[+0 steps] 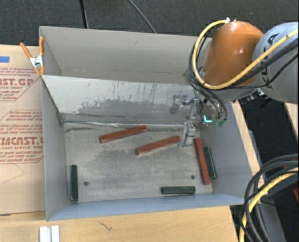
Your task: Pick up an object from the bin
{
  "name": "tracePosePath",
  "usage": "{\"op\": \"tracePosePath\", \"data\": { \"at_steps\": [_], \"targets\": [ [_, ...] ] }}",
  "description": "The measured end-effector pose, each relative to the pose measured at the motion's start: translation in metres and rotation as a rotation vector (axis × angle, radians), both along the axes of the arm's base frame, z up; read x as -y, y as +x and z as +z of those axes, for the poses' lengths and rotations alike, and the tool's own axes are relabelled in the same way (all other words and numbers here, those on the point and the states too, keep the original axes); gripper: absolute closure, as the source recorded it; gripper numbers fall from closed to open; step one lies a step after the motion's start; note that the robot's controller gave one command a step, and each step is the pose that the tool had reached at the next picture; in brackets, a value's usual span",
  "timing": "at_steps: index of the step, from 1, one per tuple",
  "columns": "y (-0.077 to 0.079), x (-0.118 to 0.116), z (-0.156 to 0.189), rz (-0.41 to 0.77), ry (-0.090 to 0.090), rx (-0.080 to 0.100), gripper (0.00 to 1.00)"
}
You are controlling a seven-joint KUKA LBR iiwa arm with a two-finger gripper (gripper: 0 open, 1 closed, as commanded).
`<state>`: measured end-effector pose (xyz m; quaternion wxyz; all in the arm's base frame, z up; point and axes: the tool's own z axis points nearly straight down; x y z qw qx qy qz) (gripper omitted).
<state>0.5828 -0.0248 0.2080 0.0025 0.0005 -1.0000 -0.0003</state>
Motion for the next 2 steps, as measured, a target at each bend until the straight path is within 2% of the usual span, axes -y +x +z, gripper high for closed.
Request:
{"op": "tracePosePath", "data": {
  "at_steps": [1,2],
  "targets": [
    [0.002,0.000,0.004,0.000,-0.001,0.007,0.00],
    [0.006,0.012,-0.045,0.014,-0.001,0.015,0.00]
  ]
}}
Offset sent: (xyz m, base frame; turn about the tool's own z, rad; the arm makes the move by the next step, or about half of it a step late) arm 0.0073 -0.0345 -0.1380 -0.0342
